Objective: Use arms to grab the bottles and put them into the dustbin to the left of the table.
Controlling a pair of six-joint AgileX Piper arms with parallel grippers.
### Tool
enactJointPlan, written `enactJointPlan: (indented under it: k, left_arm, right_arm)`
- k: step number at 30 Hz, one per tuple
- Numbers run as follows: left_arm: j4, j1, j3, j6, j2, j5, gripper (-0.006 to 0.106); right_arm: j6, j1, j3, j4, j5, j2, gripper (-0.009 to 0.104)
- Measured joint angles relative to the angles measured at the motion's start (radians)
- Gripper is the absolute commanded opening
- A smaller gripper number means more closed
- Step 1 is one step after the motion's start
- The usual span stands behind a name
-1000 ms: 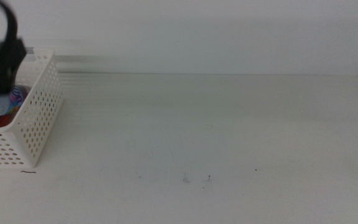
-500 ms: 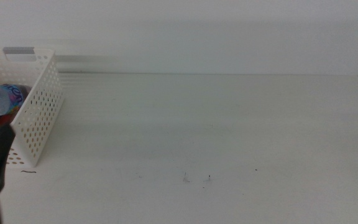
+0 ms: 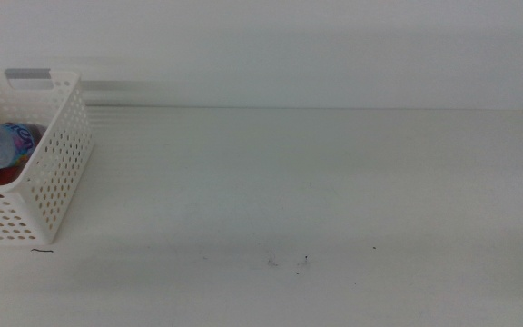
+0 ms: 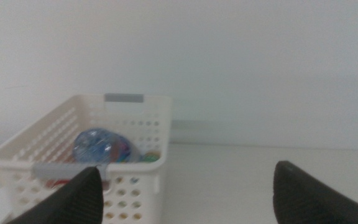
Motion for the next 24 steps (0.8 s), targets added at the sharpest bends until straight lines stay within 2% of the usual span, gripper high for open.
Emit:
enactJointPlan:
  k: [11, 17, 24]
  left_arm:
    - [0.000, 0.065, 0.016, 0.000, -0.010, -0.007, 0.094]
    - [0.056, 0.065, 0.016, 0.000, -0.010, -0.007, 0.094]
    - [0.071, 0.065, 0.016, 0.000, -0.010, -0.007, 0.094]
  right_arm:
    - [0.000, 0.000, 0.105, -0.004, 0.010, -0.071, 0.093]
    - [0.000, 0.000, 0.107, -0.004, 0.017, -0.071, 0.093]
    - [0.000, 0.000, 0.107, -0.004, -0.001, -0.071, 0.093]
